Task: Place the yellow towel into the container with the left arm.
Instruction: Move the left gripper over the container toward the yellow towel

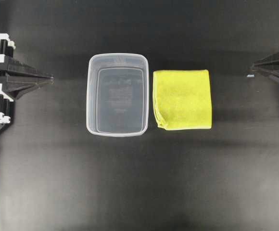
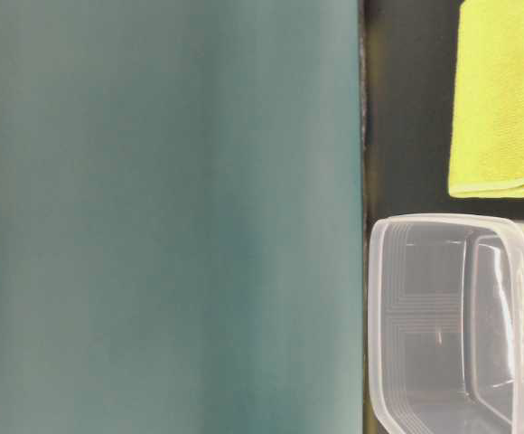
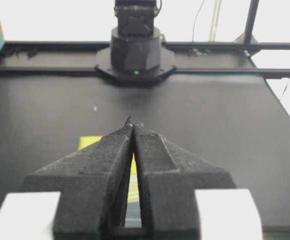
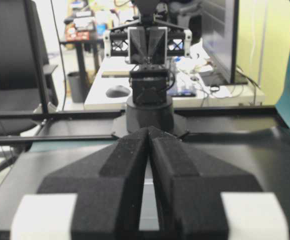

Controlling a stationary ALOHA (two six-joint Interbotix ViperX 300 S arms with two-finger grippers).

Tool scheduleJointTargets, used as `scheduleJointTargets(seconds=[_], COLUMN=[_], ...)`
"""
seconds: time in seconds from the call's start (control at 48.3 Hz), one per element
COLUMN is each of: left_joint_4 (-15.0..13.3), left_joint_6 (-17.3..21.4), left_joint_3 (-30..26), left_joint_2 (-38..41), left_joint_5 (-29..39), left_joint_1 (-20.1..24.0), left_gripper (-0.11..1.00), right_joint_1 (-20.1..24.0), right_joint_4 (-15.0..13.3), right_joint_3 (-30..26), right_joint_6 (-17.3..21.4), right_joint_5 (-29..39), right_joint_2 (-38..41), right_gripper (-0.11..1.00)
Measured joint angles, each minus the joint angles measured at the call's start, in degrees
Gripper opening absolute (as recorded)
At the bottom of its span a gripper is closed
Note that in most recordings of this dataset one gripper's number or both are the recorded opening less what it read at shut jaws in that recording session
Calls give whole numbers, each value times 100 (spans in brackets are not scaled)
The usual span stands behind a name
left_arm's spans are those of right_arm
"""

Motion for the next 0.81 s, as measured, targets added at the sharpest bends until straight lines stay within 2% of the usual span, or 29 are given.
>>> scheduleJointTargets(seconds=[0.083,0.207,0.622,0.705,0.808], left_joint_4=[132,185,193,193,193], left_joint_6=[-88,-158,-149,-123,-97], left_joint_3=[-229,-712,-2575,-2909,-3331], left_joint_2=[211,650,2470,2874,3340], left_joint_5=[211,659,2470,2725,3032], left_joint_1=[105,281,229,211,211], left_gripper=[0,0,0,0,0], right_joint_1=[0,-18,-105,-132,-132], right_joint_4=[35,97,105,114,114], right_joint_3=[0,0,0,0,0], right_joint_6=[53,202,281,281,281], right_joint_5=[0,185,844,888,905], right_joint_2=[0,0,-97,-141,-202], right_gripper=[1,1,1,8,31])
